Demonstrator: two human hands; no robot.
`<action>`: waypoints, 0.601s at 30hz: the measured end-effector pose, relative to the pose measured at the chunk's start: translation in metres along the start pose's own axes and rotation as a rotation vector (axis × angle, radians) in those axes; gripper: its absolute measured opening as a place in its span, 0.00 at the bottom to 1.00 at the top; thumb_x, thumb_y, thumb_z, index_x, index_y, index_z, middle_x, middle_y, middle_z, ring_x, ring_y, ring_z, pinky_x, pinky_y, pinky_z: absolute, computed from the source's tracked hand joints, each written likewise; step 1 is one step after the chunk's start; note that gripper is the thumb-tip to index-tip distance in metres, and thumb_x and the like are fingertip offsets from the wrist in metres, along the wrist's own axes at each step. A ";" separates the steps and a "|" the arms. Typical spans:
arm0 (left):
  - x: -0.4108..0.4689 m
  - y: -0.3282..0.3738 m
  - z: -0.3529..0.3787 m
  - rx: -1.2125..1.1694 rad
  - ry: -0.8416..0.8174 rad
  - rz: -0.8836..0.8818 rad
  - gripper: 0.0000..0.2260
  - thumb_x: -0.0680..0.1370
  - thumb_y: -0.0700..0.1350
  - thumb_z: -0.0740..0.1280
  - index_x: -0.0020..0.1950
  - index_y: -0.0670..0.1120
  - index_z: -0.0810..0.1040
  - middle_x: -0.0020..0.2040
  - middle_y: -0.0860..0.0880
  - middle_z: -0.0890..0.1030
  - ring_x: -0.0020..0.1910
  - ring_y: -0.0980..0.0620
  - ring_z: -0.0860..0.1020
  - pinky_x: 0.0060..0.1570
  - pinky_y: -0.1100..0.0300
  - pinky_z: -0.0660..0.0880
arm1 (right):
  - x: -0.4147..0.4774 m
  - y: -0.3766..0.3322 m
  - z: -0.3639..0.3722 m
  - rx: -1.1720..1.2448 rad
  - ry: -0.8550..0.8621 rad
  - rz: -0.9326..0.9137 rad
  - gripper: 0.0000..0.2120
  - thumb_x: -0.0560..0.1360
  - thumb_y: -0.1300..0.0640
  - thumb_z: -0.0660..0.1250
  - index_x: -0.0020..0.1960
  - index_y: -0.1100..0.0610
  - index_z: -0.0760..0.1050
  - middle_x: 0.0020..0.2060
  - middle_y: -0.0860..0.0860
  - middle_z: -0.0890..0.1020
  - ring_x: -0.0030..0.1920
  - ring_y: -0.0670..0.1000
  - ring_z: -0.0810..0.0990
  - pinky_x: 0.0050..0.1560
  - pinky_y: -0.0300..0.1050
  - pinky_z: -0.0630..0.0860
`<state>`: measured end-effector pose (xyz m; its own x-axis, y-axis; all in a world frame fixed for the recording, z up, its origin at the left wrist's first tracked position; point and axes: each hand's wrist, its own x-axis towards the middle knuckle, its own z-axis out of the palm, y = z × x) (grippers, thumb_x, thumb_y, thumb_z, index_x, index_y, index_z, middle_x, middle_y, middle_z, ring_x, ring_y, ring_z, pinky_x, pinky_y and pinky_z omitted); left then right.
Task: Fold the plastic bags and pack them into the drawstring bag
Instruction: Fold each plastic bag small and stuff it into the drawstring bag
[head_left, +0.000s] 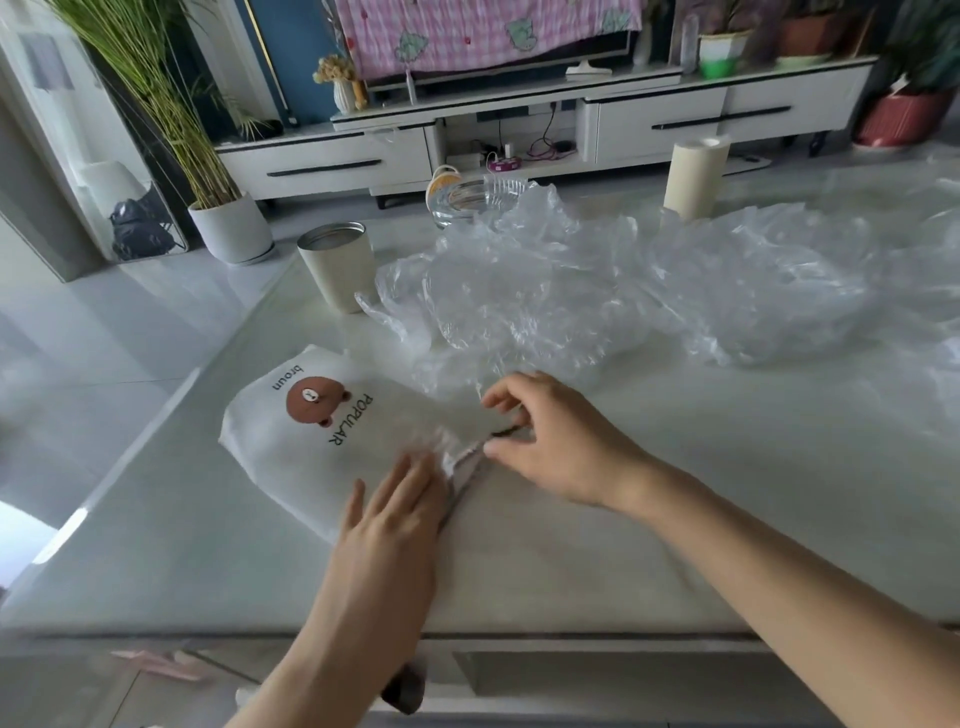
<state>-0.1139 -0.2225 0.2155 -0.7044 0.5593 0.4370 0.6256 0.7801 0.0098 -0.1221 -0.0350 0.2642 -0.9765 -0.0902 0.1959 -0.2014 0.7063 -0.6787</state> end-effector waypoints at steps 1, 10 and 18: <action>0.002 -0.010 0.001 -0.008 -0.002 -0.037 0.20 0.68 0.40 0.53 0.50 0.42 0.82 0.55 0.45 0.82 0.54 0.41 0.80 0.41 0.40 0.77 | 0.003 0.003 -0.006 -0.008 0.066 0.004 0.15 0.74 0.58 0.68 0.60 0.59 0.73 0.56 0.54 0.75 0.49 0.45 0.70 0.49 0.30 0.63; 0.025 -0.052 0.000 -0.168 -0.035 -0.361 0.13 0.77 0.44 0.59 0.54 0.42 0.81 0.58 0.44 0.80 0.64 0.40 0.73 0.58 0.32 0.64 | 0.042 0.054 -0.026 -0.407 0.336 0.152 0.13 0.77 0.51 0.63 0.54 0.58 0.78 0.72 0.56 0.63 0.72 0.56 0.59 0.67 0.45 0.54; 0.040 -0.011 -0.030 -0.372 0.146 -0.257 0.16 0.76 0.50 0.58 0.52 0.43 0.82 0.57 0.45 0.81 0.64 0.42 0.74 0.63 0.43 0.68 | 0.052 0.059 -0.042 -0.380 0.377 0.065 0.13 0.77 0.56 0.63 0.58 0.60 0.78 0.61 0.52 0.77 0.65 0.55 0.70 0.67 0.49 0.59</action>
<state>-0.1386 -0.2171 0.2593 -0.8143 0.2955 0.4997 0.5337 0.7197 0.4441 -0.1820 0.0315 0.2639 -0.8765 0.1707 0.4501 -0.0316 0.9126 -0.4077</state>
